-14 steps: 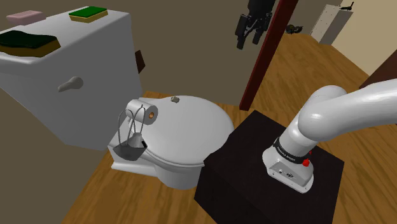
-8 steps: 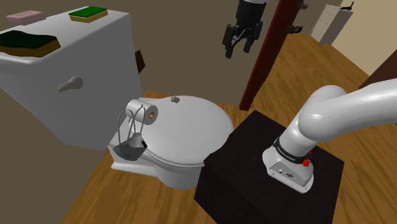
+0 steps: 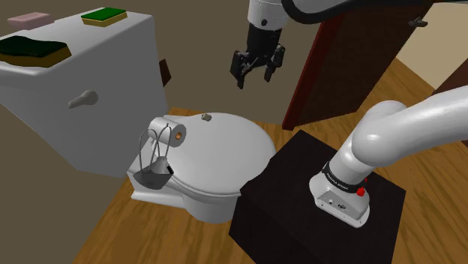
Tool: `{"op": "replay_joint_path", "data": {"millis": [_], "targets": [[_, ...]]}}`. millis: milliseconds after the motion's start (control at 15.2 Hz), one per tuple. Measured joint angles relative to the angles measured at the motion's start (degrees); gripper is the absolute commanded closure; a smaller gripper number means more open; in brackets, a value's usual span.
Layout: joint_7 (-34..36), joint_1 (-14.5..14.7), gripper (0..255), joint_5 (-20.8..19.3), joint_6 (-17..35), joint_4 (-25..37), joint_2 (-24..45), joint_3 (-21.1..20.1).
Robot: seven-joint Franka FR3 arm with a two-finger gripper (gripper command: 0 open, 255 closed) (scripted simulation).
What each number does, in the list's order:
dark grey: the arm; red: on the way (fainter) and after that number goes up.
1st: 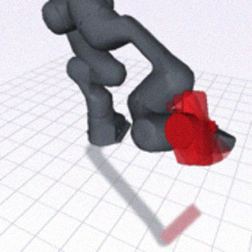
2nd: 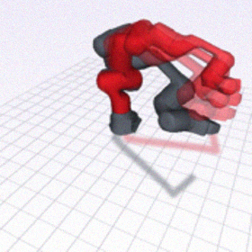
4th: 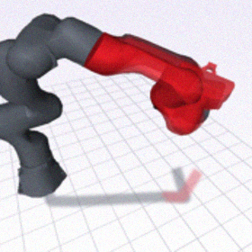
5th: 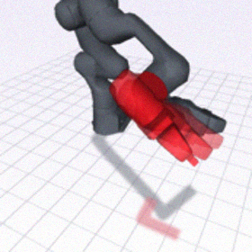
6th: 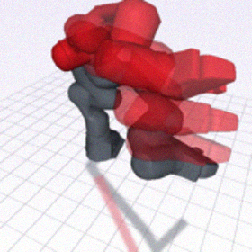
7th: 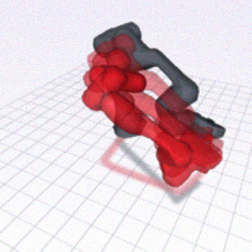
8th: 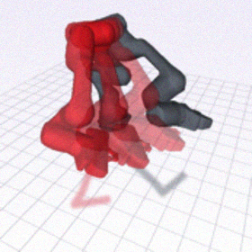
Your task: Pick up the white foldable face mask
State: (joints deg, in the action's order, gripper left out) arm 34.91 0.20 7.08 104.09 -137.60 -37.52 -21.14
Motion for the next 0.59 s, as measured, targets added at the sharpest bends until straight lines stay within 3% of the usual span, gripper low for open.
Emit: {"op": "replay_joint_path", "data": {"millis": [264, 594], "targets": [[9.3, -1.0, 0, 0.2, 4.5, 1.0, 4.6, -6.8], [22.7, -4.6, 0, -3.6, 9.0, 7.0, 15.2, -16.5]]}}
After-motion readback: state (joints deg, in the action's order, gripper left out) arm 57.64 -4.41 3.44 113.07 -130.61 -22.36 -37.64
